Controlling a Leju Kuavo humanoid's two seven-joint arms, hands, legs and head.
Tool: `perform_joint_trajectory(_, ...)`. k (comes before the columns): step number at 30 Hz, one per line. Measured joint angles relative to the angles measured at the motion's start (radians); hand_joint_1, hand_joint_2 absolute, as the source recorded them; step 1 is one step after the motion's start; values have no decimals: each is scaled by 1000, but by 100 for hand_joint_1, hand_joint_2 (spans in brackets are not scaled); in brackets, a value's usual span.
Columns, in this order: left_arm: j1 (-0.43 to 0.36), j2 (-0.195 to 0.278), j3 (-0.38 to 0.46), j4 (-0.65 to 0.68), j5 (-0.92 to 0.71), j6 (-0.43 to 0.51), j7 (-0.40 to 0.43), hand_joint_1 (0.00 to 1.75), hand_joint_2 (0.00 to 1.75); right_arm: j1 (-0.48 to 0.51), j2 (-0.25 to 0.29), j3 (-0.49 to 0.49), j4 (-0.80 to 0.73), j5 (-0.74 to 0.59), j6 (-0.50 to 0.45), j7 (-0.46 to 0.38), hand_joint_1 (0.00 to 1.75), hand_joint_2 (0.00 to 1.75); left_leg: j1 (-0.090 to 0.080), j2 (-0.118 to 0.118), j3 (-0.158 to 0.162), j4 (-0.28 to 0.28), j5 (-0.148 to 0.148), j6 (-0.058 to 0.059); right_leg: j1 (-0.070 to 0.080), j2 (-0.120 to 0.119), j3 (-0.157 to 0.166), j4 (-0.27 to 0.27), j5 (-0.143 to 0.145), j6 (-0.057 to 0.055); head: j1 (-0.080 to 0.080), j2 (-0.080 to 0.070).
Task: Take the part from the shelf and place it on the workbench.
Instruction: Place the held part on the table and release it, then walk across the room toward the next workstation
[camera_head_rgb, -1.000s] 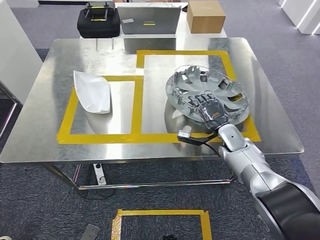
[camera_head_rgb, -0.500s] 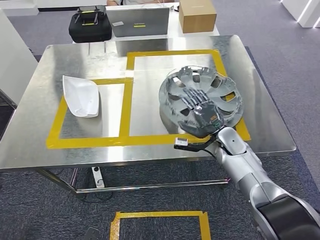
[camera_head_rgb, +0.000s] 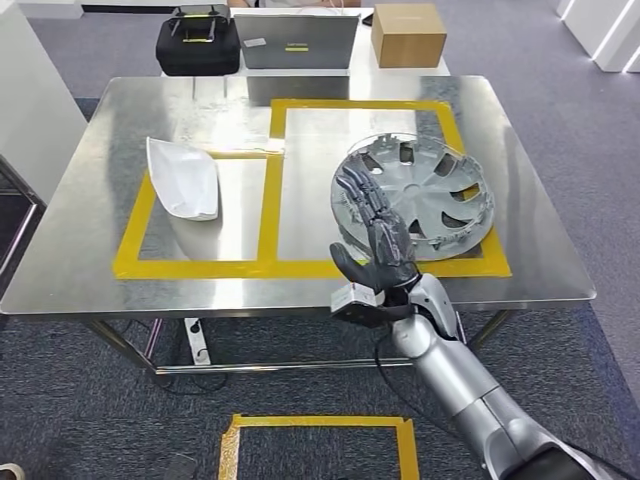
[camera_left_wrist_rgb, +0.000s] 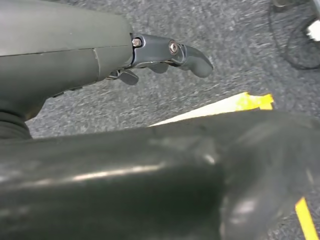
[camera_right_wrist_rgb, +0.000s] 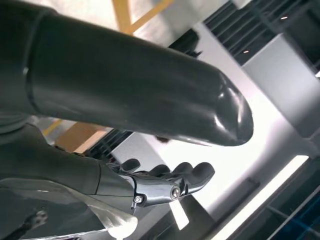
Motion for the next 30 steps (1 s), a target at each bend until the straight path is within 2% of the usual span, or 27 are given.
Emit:
perform_joint_trajectory(1,1,0,0,0,1,0,1,0,0,10,1,4,-31,-22,10,-8,0,0,0,0,-8,0,7,-3,-1,0,46,-64,25,0,1,0)
perform_joint_trajectory(3,2,-1,0,0,3,0,8,0,0,25,7,6,-85,-77,26,-29,0,0,-2,0,-19,1,21,-13,1,1,137,-196,54,-5,0,0)
perform_joint_trajectory(4,4,-2,0,0,4,2,12,0,0,36,13,4,-112,-118,35,-42,0,0,-3,0,-22,2,28,-20,3,3,157,-233,58,-9,2,0)
perform_joint_trajectory(5,5,-3,0,0,5,3,15,0,0,50,21,-2,-141,-163,44,-53,0,0,-3,0,-23,1,35,-26,5,4,162,-245,58,-14,3,0)
perform_joint_trajectory(7,11,-6,1,0,9,6,14,0,0,87,42,-18,-204,-240,57,-70,0,0,-1,0,-24,-1,42,-39,6,4,147,-244,70,-28,7,0)
perform_joint_trajectory(8,15,-8,1,0,11,6,13,0,0,105,53,-26,-233,-261,61,-75,0,0,0,0,-28,6,28,-45,5,2,143,-244,78,-37,6,0)
perform_joint_trajectory(9,18,-8,1,0,13,7,12,0,0,121,62,-31,-260,-274,63,-78,0,0,1,0,-35,28,-6,-50,3,0,138,-246,88,-46,3,0)
perform_joint_trajectory(10,21,-9,1,0,14,8,11,0,0,134,70,-35,-283,-280,65,-80,0,0,2,0,-45,71,-56,-55,2,-2,131,-246,99,-53,1,0)
perform_joint_trajectory(12,22,-10,1,0,19,8,6,0,0,160,80,-44,-319,-302,68,-86,0,0,3,0,-64,195,-157,-61,4,-3,110,-244,118,-58,-3,0)
perform_joint_trajectory(13,22,-10,2,0,25,10,2,0,0,180,86,-51,-337,-326,70,-94,0,0,3,0,-65,247,-181,-63,5,-4,98,-243,126,-58,-3,0)
perform_joint_trajectory(14,23,-10,4,0,32,13,-3,0,0,207,93,-61,-359,-360,73,-103,0,0,3,0,-54,272,-183,-63,6,-6,86,-241,134,-58,-3,0)
perform_joint_trajectory(15,24,-11,6,0,42,18,-7,0,0,241,102,-73,-383,-398,76,-114,0,0,3,0,-28,262,-167,-61,8,-9,75,-239,140,-57,-3,0)
perform_joint_trajectory(16,26,-11,11,0,52,24,-11,0,0,282,112,-87,-408,-435,79,-122,0,0,2,0,14,217,-143,-56,9,-11,66,-237,146,-56,-3,0)
perform_joint_trajectory(18,30,-12,22,0,71,36,-16,0,0,368,136,-118,-457,-496,81,-131,0,0,-1,-2,116,74,-120,-43,12,-13,53,-233,155,-52,-3,0)
perform_joint_trajectory(19,31,-12,28,0,77,40,-18,0,0,407,147,-132,-477,-515,82,-133,0,0,-4,-3,153,17,-121,-37,13,-13,48,-231,161,-47,-2,0)
perform_joint_trajectory(20,33,-13,34,0,81,43,-19,0,0,438,157,-143,-494,-526,83,-133,0,0,-7,-3,171,-17,-126,-32,13,-13,43,-231,168,-42,-2,0)
perform_joint_trajectory(22,34,-16,42,0,86,45,-20,0,0,481,171,-161,-517,-533,83,-134,0,0,-9,-1,169,-35,-118,-22,10,-12,36,-232,181,-29,-2,0)
perform_joint_trajectory(23,34,-17,45,0,88,46,-20,0,0,495,175,-168,-526,-534,83,-134,0,0,-8,1,164,-39,-108,-15,8,-10,30,-228,173,-22,-2,0)
perform_joint_trajectory(24,35,-19,48,0,89,46,-20,0,0,507,178,-175,-534,-535,83,-134,0,0,-6,4,156,-44,-97,-7,8,-7,20,-211,149,-17,0,0)
perform_joint_trajectory(25,35,-20,50,0,89,47,-20,0,0,515,179,-181,-539,-535,83,-134,0,0,-3,7,145,-47,-86,0,6,-4,6,-174,108,-12,1,0)
perform_joint_trajectory(27,34,-22,54,0,89,47,-20,0,0,527,181,-189,-545,-535,83,-134,0,0,-5,9,120,-45,-67,5,4,-2,-24,-57,16,-5,4,0)
perform_joint_trajectory(28,34,-22,54,0,89,47,-20,0,0,532,181,-193,-546,-535,83,-134,0,0,-5,10,105,-44,-57,4,3,-2,-32,-1,-8,-2,4,0)
perform_joint_trajectory(29,35,-23,55,0,91,48,-20,0,0,537,181,-196,-547,-534,82,-134,0,0,-5,12,90,-41,-47,3,2,-2,-28,32,-7,0,3,0)
perform_joint_trajectory(30,35,-23,57,0,94,49,-20,0,0,543,183,-199,-547,-531,78,-134,0,0,-5,13,74,-37,-37,1,1,-2,-9,34,15,2,4,0)
